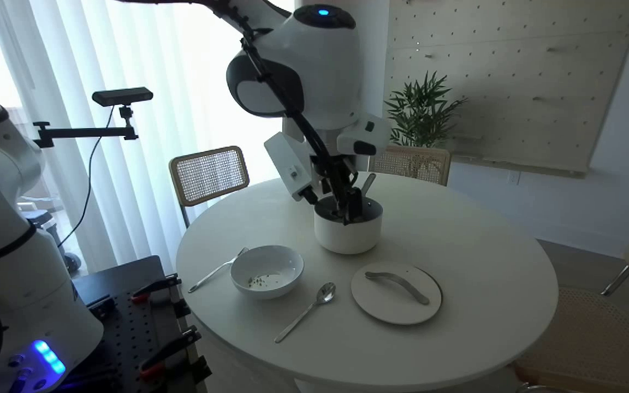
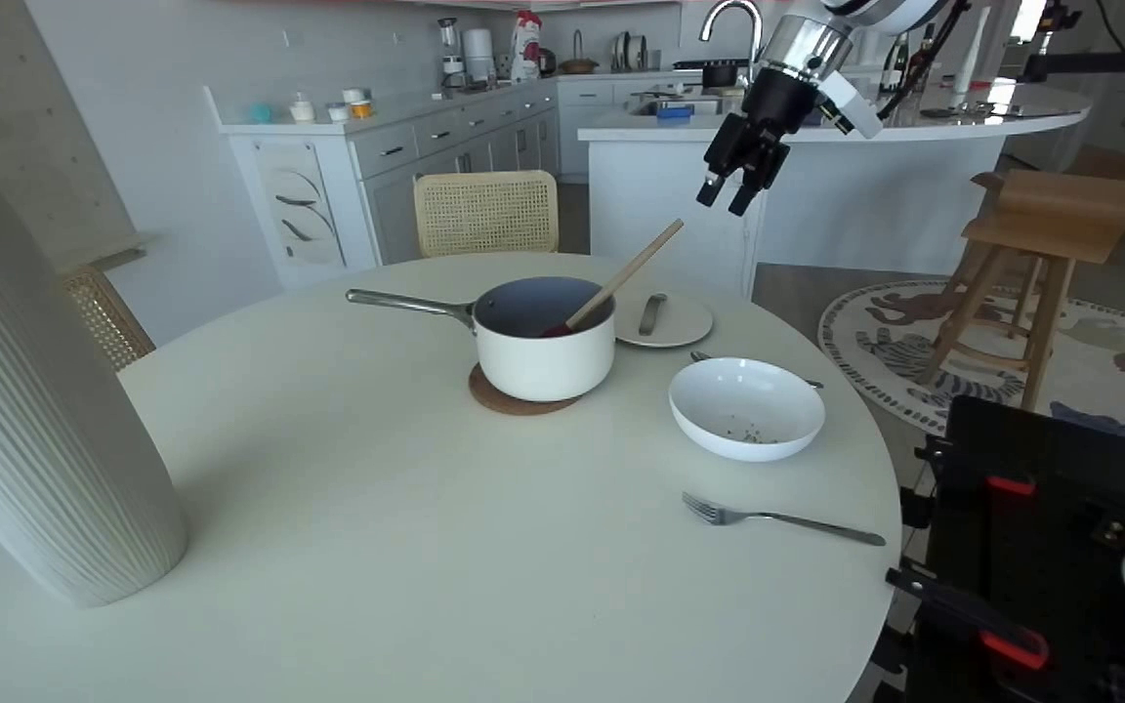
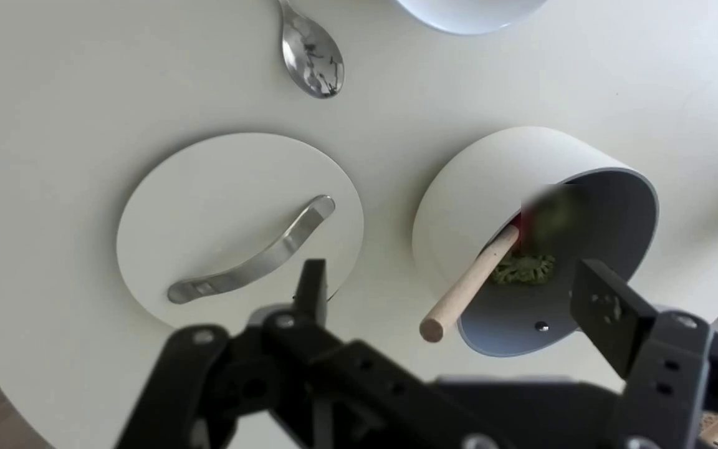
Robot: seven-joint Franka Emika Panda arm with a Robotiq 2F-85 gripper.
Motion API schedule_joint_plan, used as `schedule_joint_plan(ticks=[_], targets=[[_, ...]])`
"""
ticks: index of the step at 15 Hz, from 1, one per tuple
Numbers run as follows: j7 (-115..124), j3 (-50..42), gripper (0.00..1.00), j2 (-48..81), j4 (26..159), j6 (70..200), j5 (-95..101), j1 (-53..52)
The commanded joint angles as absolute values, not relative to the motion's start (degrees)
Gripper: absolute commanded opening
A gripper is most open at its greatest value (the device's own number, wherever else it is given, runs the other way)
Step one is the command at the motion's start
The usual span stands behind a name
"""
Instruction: Take the broccoli from the white bowl and put it in the white pot then take the wooden spatula out of the pot and put it on the table then put the white lid on the pot
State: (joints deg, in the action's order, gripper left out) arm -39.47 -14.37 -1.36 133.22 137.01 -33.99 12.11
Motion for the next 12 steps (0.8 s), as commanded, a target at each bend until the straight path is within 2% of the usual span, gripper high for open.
schedule_joint_plan(ticks=[1, 12], targets=[[-40.9, -13.6, 1.00, 1.3, 130.5, 137.7, -35.3, 11.9], [-41.6, -10.5, 1.00, 6.7, 125.6, 137.2, -36.8, 12.9]])
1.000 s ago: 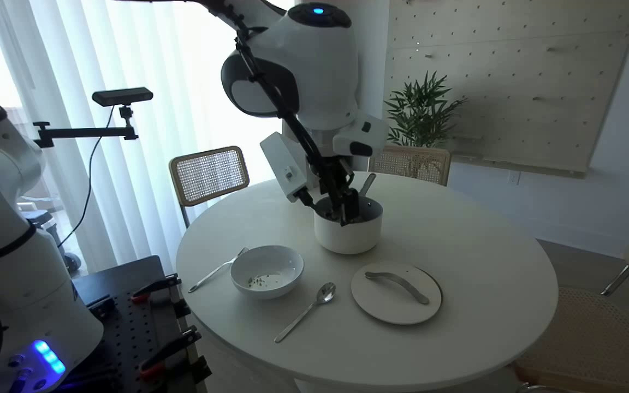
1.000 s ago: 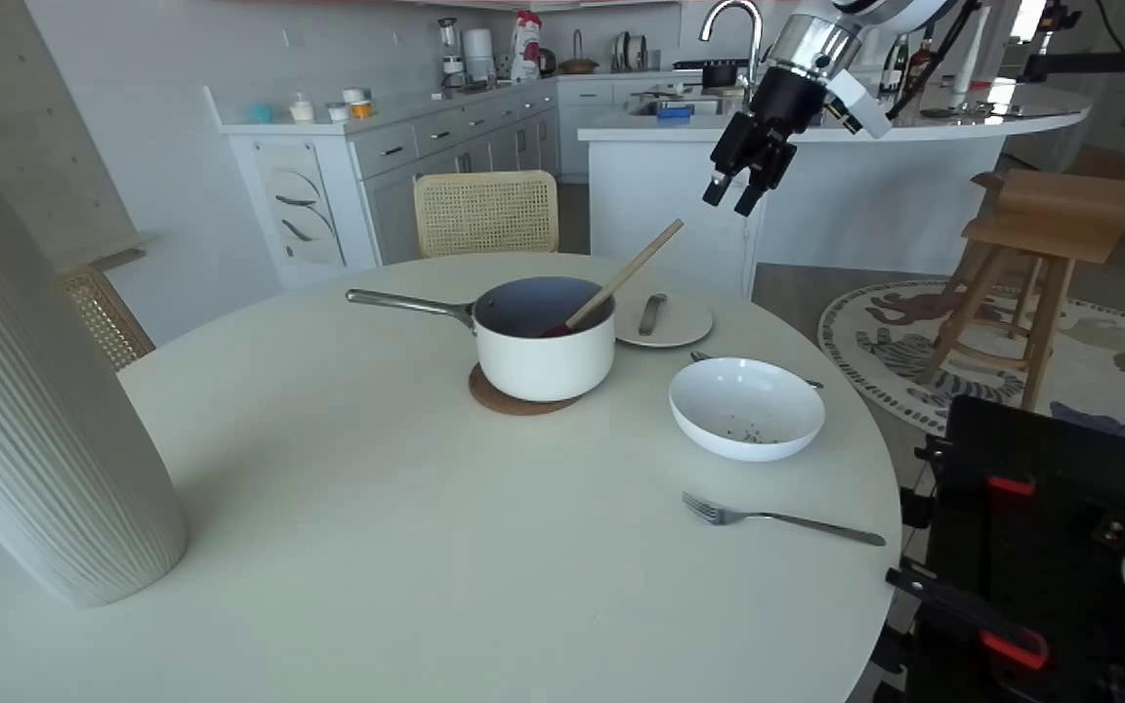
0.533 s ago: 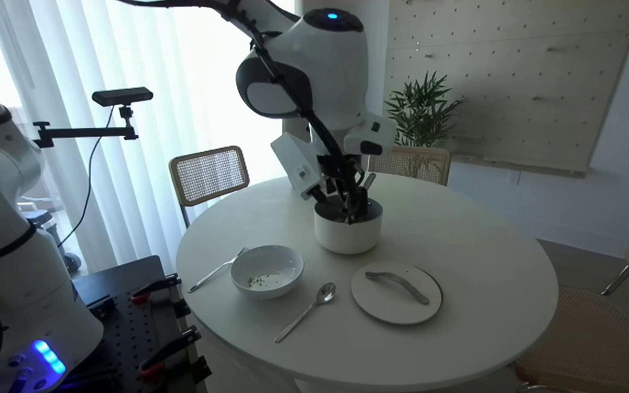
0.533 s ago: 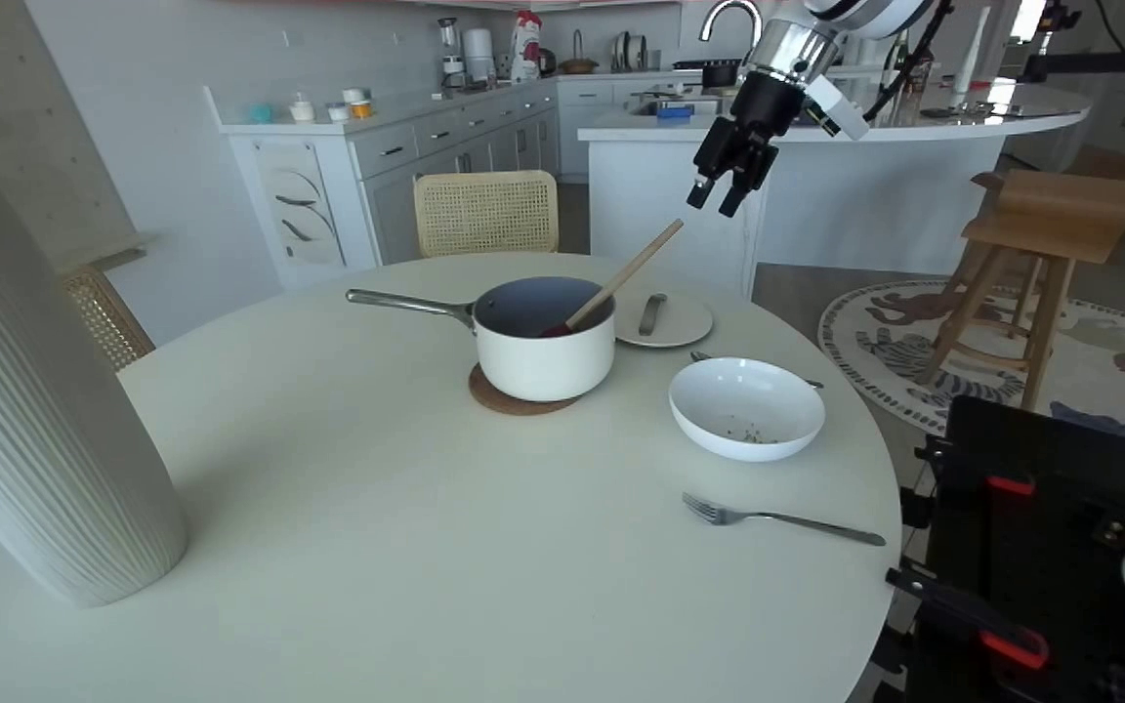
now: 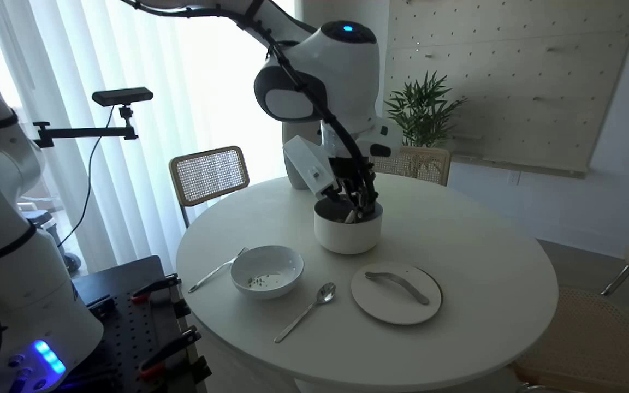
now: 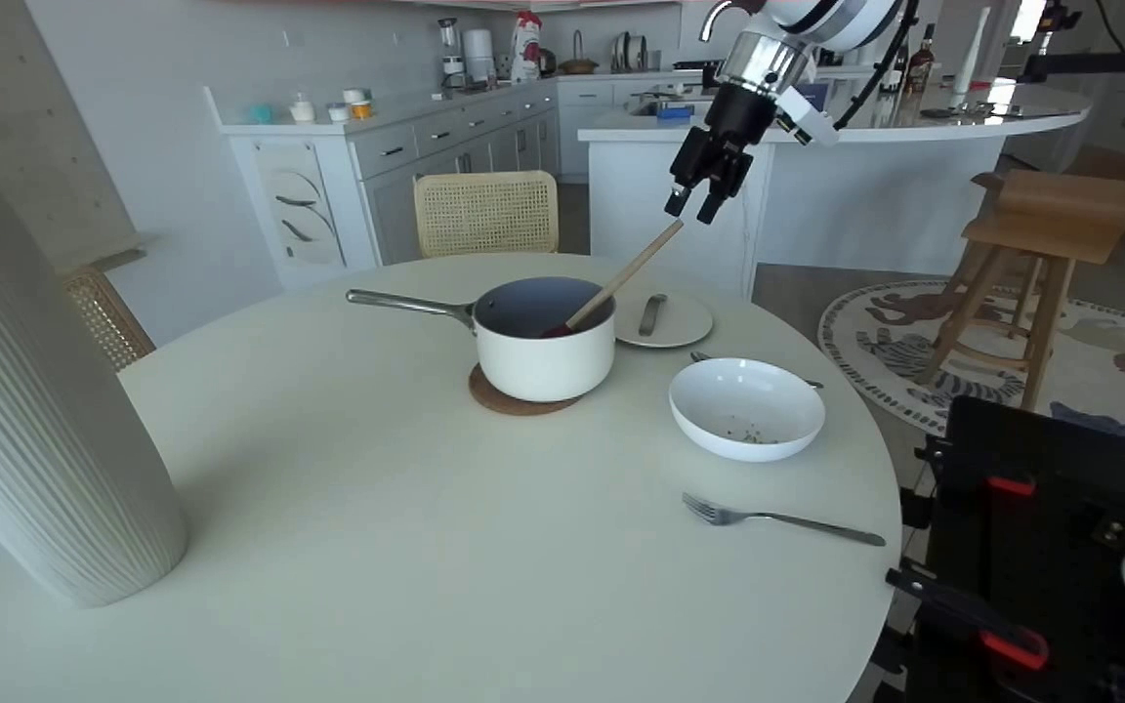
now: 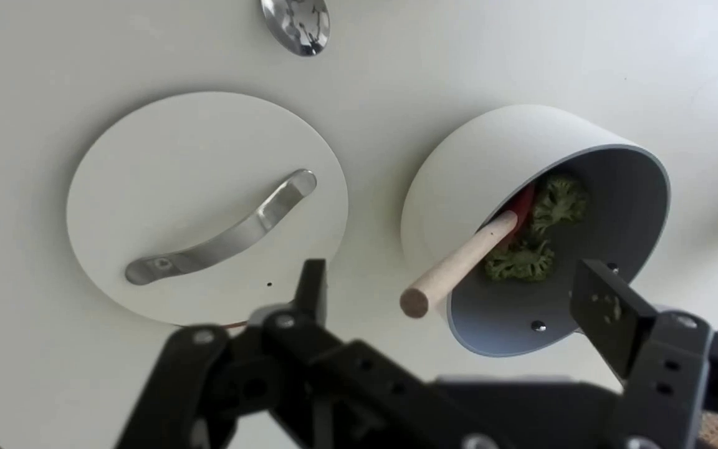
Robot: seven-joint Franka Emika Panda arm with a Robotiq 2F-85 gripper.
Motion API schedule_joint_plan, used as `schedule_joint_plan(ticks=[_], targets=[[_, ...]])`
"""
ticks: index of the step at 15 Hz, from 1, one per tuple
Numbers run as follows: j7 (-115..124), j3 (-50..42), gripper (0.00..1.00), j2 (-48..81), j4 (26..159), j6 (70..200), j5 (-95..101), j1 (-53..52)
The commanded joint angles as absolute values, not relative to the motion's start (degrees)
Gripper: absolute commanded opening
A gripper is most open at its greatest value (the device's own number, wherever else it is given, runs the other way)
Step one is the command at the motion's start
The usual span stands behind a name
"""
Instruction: Take the broccoli from the white bowl and put it in the white pot then take the wooden spatula out of the pot and put it on the table then put the white lid on the pot
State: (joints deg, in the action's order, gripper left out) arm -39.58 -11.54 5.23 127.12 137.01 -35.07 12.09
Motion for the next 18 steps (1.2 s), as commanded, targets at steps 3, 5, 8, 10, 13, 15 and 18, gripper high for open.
schedule_joint_plan(ticks=[3, 5, 8, 10, 13, 15, 18], targets=[[-42.3, -10.1, 1.00, 7.6, 125.0, 137.4, -37.1, 13.2], [-42.2, -9.9, 1.00, 8.4, 124.4, 137.3, -37.1, 13.4], [-42.1, -9.6, 0.97, 9.4, 123.4, 137.4, -37.1, 13.6], [-42.0, -9.4, 0.72, 10.1, 122.6, 137.3, -37.1, 13.7], [-41.8, -8.7, 0.56, 10.9, 121.5, 137.3, -37.0, 13.9], [-41.7, -8.2, 0.40, 11.3, 120.9, 137.3, -36.9, 14.2], [-41.6, -7.9, 0.16, 11.6, 120.3, 137.3, -36.7, 14.3]])
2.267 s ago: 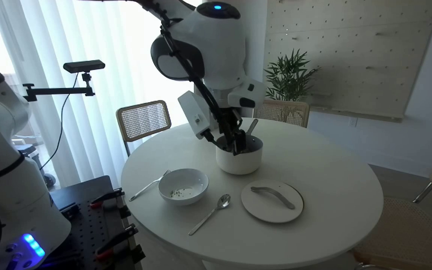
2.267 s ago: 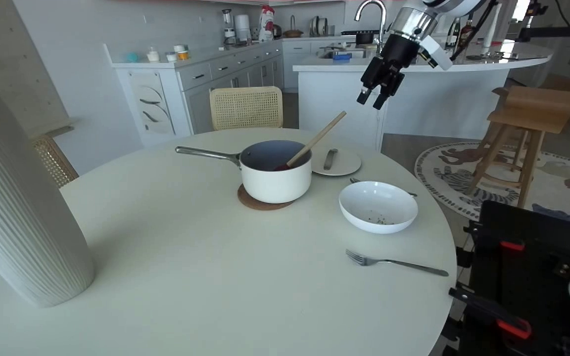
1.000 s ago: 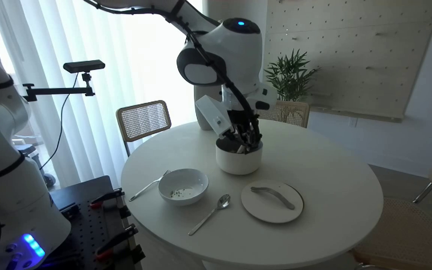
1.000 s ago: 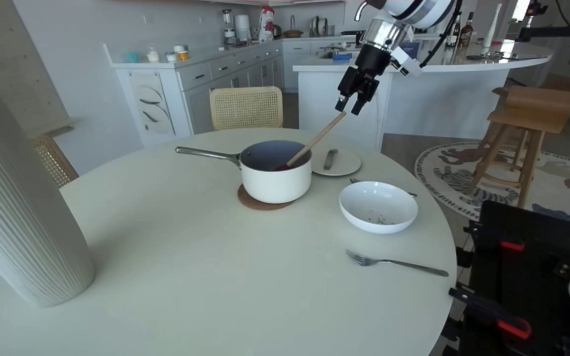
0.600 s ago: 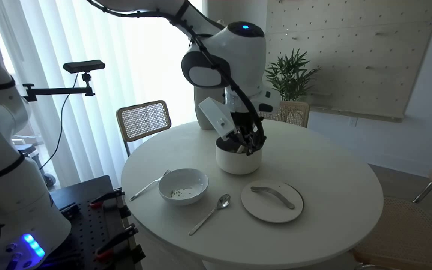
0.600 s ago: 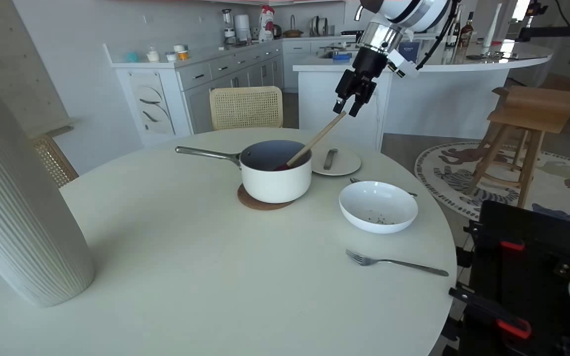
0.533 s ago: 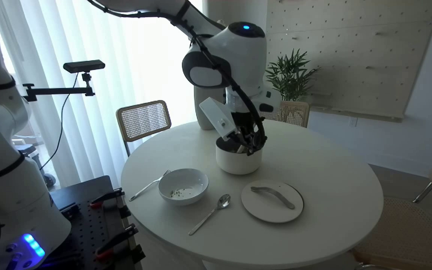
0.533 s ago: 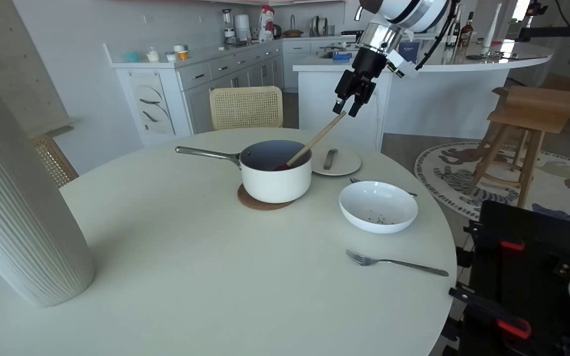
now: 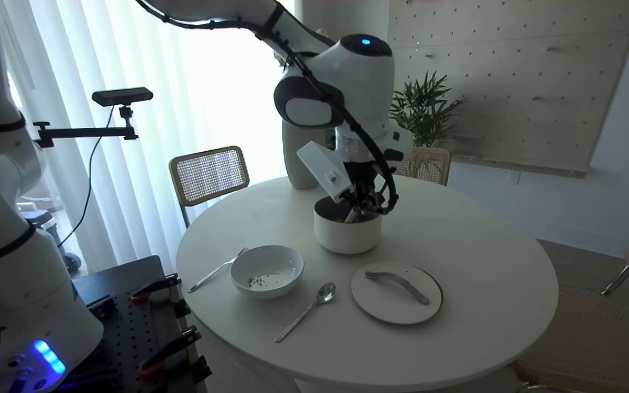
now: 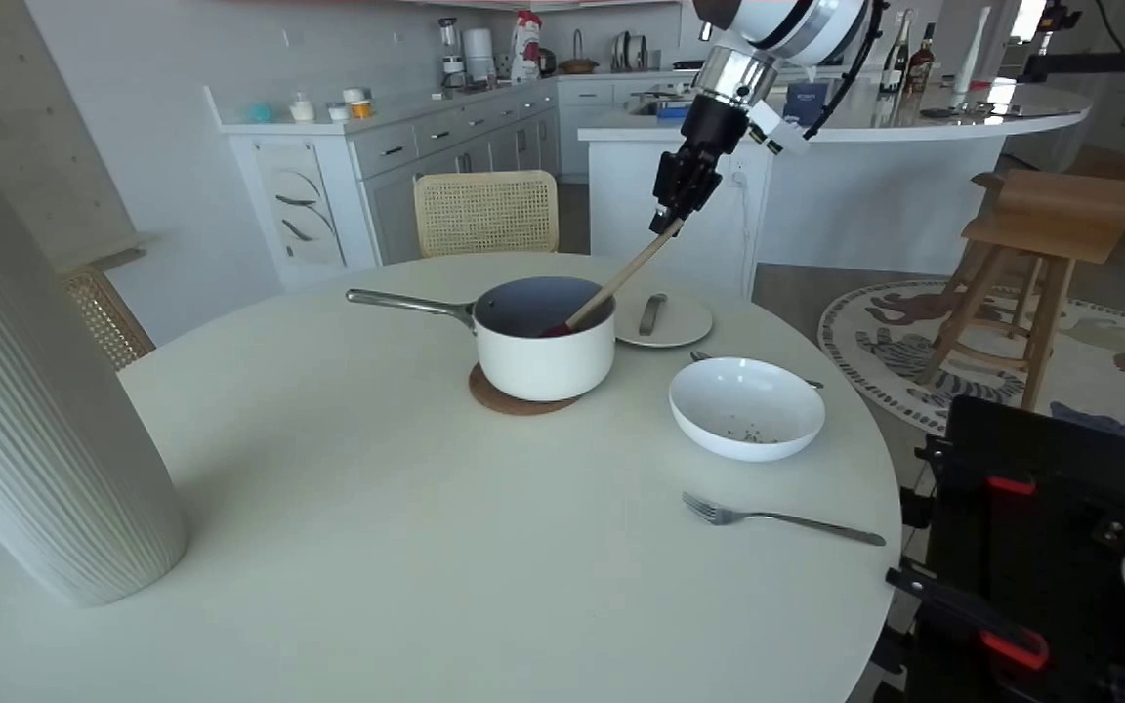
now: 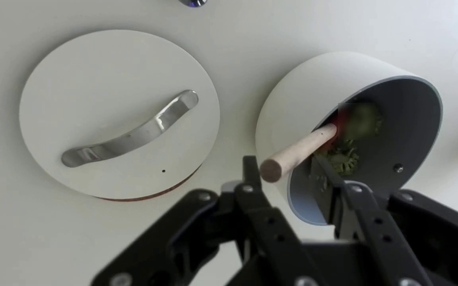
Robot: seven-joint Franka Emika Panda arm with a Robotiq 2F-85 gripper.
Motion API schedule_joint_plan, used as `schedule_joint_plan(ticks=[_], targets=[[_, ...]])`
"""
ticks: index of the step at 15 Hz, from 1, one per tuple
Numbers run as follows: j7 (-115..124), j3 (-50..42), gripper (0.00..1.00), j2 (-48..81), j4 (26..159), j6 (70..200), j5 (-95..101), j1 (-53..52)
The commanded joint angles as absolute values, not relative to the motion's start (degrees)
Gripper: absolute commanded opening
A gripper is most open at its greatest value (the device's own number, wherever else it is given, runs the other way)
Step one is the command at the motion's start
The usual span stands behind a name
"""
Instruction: Take the broccoli from the white bowl and put it in the white pot then take the wooden spatula out of the pot and put it on the table then put the white lid on the pot
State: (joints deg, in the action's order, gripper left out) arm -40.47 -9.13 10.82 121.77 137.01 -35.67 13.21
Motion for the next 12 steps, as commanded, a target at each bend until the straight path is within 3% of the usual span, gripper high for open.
schedule_joint_plan(ticks=[1, 2, 5, 6, 8, 12], targets=[[-41.5, -7.8, 0.09, 11.7, 120.2, 137.2, -36.6, 14.4], [-41.4, -7.8, 0.02, 11.7, 120.0, 137.2, -36.6, 14.5], [-41.0, -7.8, 0.00, 11.2, 120.4, 136.8, -35.9, 14.7], [-40.8, -7.9, 0.26, 11.0, 120.6, 136.9, -35.5, 14.7], [-40.6, -8.0, 0.32, 11.0, 120.6, 136.9, -35.1, 14.8], [-40.7, -8.0, 0.63, 10.8, 120.8, 136.4, -34.8, 15.2]])
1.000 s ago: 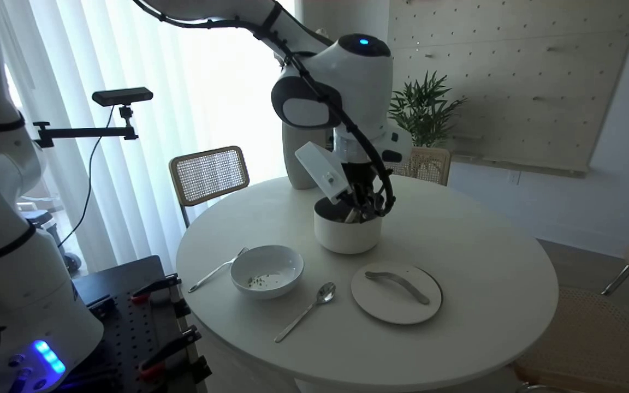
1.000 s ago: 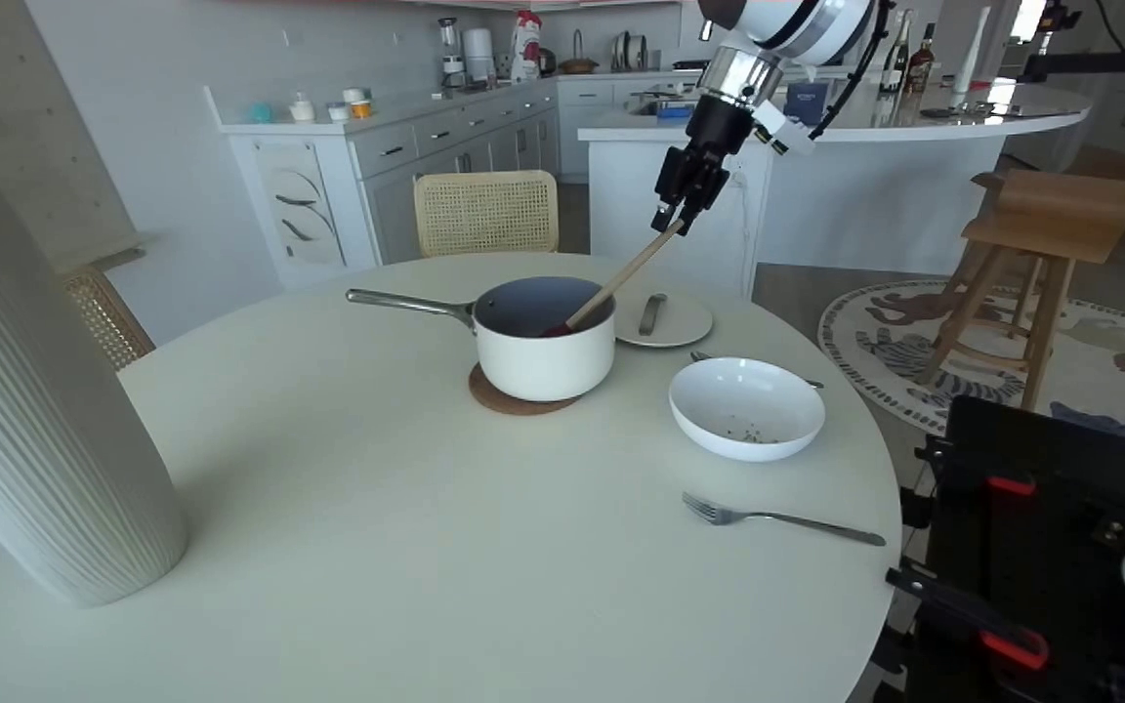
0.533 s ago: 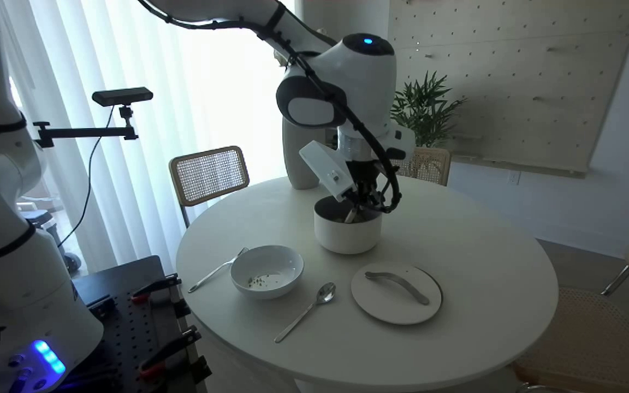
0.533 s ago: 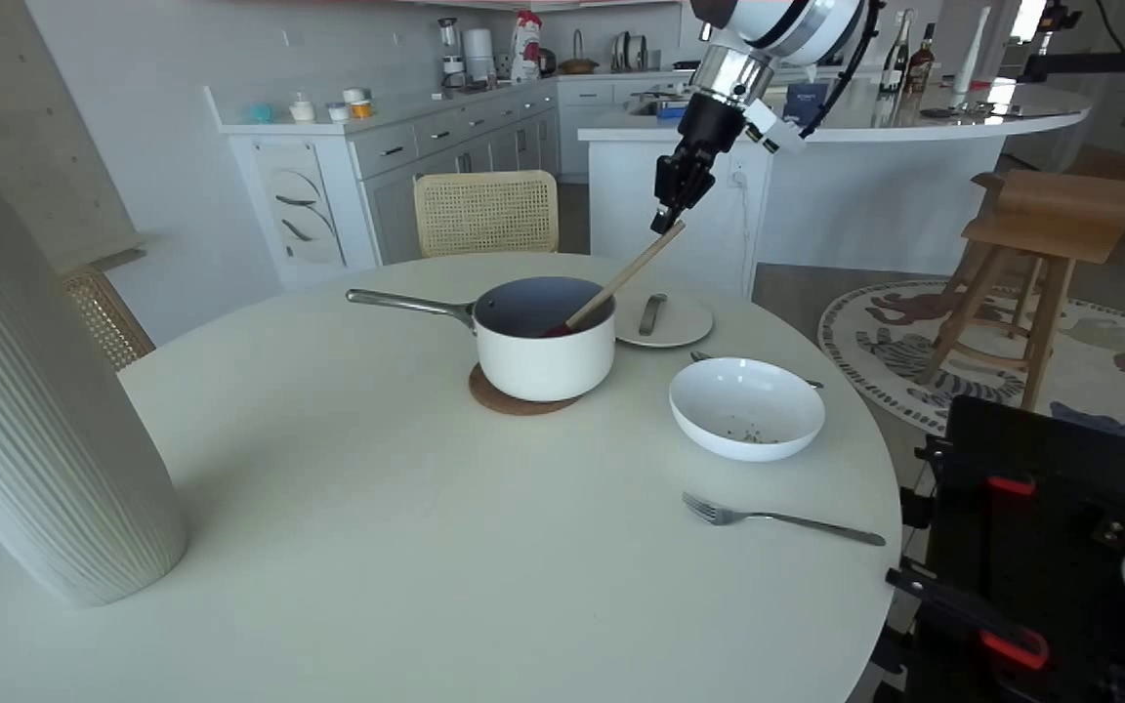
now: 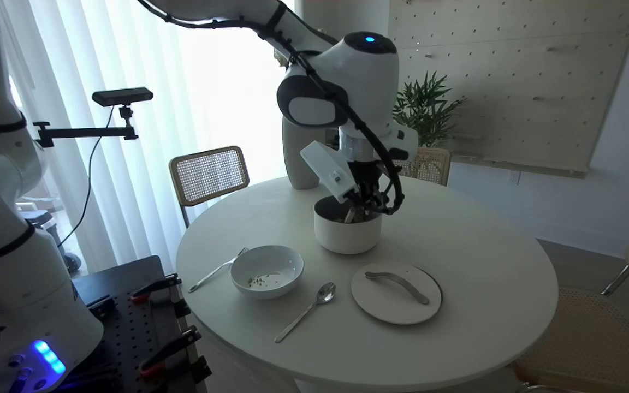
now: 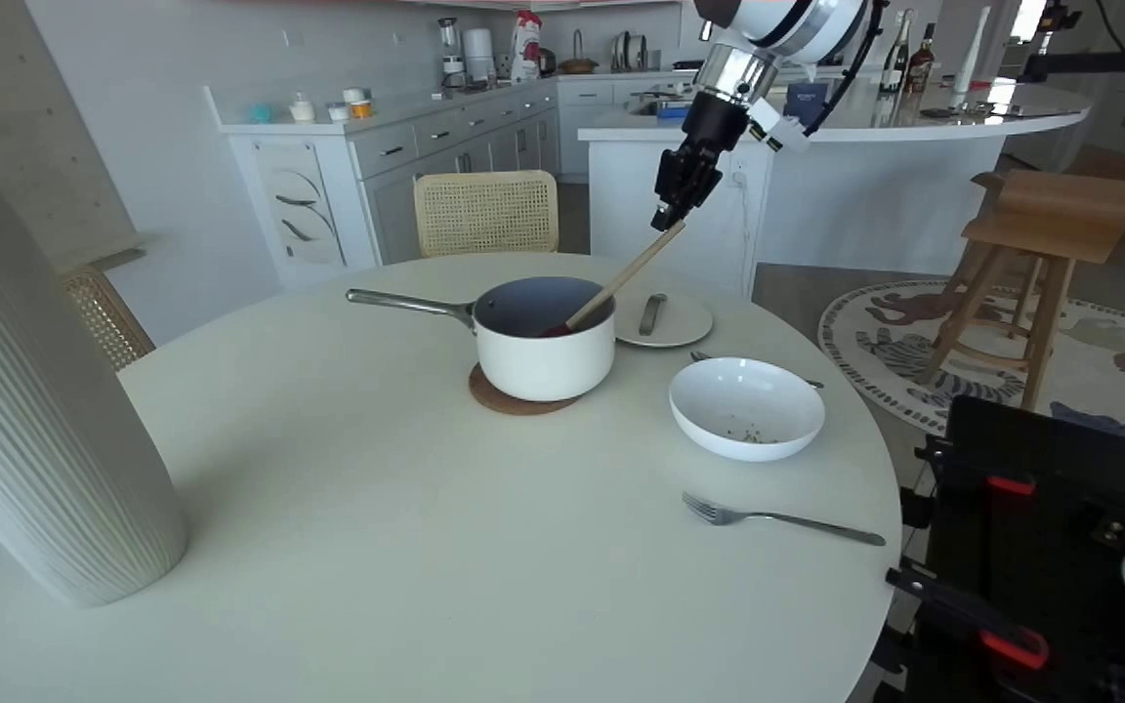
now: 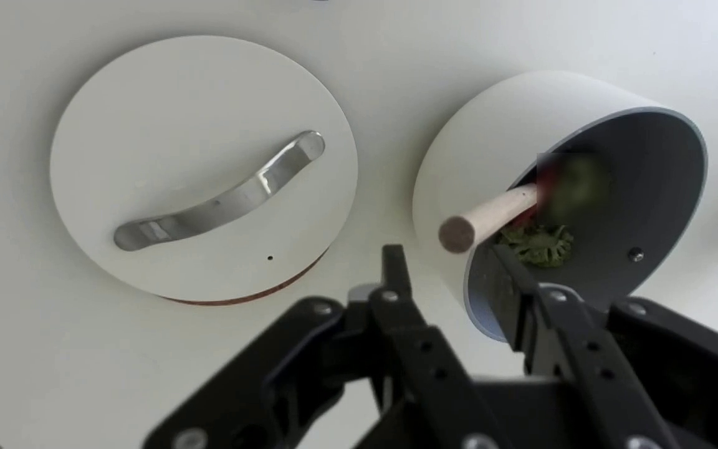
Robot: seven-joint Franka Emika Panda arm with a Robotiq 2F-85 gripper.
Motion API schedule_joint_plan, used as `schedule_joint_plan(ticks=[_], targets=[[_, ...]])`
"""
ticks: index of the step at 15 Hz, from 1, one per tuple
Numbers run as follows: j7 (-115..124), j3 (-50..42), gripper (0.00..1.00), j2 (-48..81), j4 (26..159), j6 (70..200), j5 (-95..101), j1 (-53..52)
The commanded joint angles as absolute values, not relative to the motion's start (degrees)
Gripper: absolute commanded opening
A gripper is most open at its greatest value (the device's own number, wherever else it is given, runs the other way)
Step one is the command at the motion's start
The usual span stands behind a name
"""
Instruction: Take the broccoli from the white bowl and put it in the white pot then take the wooden spatula out of the pot and put it on the table then put the white lid on the pot
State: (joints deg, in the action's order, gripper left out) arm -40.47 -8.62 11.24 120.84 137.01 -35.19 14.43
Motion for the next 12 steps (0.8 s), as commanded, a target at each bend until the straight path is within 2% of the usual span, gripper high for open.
schedule_joint_plan(ticks=[1, 5, 12], targets=[[-40.7, -8.0, 0.70, 10.7, 121.0, 136.5, -34.6, 15.2], [-41.2, -7.9, 0.99, 10.0, 122.0, 136.3, -34.4, 15.2], [-40.8, -7.6, 1.00, 10.0, 122.1, 134.2, -32.5, 15.1]])
